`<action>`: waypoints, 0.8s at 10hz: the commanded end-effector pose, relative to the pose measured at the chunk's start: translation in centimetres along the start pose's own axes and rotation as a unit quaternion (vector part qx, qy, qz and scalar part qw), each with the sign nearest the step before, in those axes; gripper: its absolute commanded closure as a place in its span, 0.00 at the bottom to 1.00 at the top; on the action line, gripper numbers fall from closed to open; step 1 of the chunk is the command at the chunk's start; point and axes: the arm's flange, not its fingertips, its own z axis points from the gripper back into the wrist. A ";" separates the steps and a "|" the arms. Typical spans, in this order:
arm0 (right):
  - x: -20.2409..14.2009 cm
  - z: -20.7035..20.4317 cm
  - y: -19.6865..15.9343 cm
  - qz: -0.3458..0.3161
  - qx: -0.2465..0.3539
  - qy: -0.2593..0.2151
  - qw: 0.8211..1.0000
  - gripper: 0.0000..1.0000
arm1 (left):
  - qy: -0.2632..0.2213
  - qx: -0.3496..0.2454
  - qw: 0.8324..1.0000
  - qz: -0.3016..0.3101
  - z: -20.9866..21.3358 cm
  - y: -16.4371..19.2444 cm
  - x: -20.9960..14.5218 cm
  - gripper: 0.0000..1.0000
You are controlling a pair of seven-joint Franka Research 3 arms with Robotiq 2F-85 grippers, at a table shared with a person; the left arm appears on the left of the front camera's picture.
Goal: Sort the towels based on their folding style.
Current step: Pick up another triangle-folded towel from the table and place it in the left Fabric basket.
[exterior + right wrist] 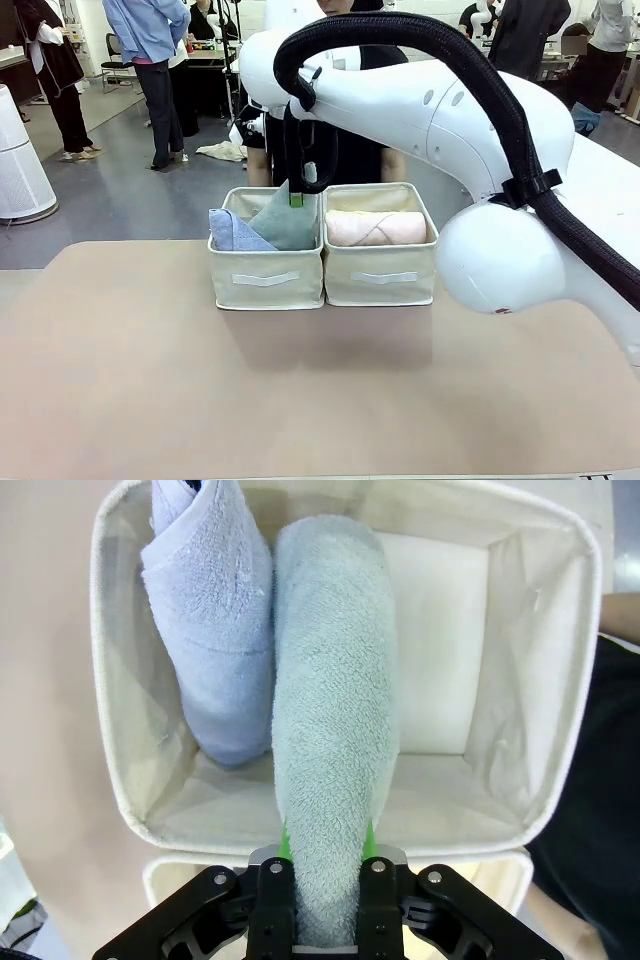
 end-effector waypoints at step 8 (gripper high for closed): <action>1.1 -1.4 -1.4 0.008 0.003 -0.005 1.000 0.77 | -0.002 -0.002 1.000 -0.002 0.2 -0.1 0.1 0.00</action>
